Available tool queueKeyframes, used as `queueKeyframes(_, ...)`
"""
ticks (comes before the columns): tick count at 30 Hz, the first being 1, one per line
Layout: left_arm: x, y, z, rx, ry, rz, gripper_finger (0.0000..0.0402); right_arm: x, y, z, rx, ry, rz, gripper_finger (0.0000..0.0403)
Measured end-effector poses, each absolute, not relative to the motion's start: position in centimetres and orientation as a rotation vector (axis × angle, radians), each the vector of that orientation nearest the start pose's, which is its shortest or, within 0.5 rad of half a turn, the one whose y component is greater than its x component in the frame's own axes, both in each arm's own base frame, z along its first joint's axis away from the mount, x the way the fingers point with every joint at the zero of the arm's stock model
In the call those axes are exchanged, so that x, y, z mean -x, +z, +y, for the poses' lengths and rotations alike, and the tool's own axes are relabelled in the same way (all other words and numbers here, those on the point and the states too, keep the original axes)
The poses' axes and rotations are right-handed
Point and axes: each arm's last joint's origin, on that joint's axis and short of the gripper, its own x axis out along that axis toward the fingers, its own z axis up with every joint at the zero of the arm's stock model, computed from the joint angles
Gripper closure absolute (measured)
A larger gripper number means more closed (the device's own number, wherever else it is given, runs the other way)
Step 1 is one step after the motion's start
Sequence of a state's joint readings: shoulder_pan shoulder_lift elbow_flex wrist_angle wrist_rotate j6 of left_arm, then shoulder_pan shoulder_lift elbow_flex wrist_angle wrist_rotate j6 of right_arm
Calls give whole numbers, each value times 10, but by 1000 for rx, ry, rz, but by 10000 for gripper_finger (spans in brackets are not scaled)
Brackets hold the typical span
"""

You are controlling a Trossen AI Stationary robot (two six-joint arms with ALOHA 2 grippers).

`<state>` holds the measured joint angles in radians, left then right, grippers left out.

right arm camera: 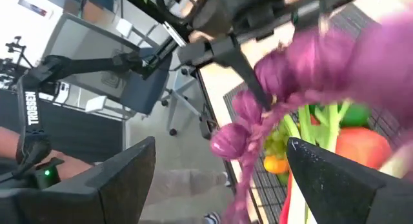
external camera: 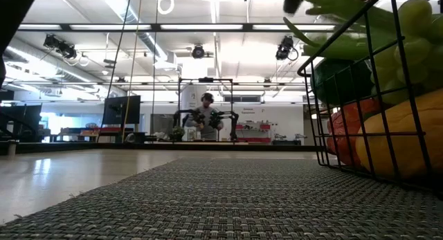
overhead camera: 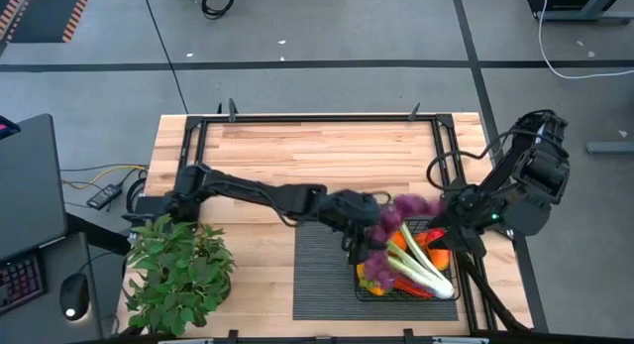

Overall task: Build produce basket
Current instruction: Put the garlic into the wire basket, then return to Home Position

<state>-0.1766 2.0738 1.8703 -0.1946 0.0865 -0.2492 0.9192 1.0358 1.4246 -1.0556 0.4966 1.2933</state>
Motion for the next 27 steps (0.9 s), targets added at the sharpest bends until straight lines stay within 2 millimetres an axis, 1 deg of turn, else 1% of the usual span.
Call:
queueKeyframes(2, -480, 294, -93, 219, -223, 503, 186, -110, 420, 122, -816, 18, 688, 51)
queueKeyframes(3, -483, 288, -95, 218, -237, 500, 186, -110, 420, 123, -822, 23, 692, 51)
queueKeyframes(4, -486, 287, -97, 214, -243, 486, 186, -110, 420, 123, -827, 25, 695, 51)
queueKeyframes(7, -483, 282, -101, 183, -253, 525, 181, -110, 419, 125, -843, 25, 712, 51)
queueKeyframes(9, -484, 280, -100, 153, -252, 537, 169, -110, 418, 125, -846, 22, 726, 51)
queueKeyframes(12, -484, 276, -93, 147, -219, 564, 139, -110, 418, 126, -862, 18, 727, 51)
queueKeyframes(16, -487, 277, -81, 170, -165, 549, 95, -110, 418, 126, -889, 8, 729, 51)
queueKeyframes(19, -489, 278, -75, 197, -149, 533, 76, -111, 418, 126, -903, 3, 730, 51)
queueKeyframes(24, -486, 283, -74, 202, -169, 527, 65, -112, 416, 128, -920, -11, 738, 51)
queueKeyframes(27, -480, 296, -74, 195, -184, 516, 65, -114, 415, 132, -910, -16, 747, 51)
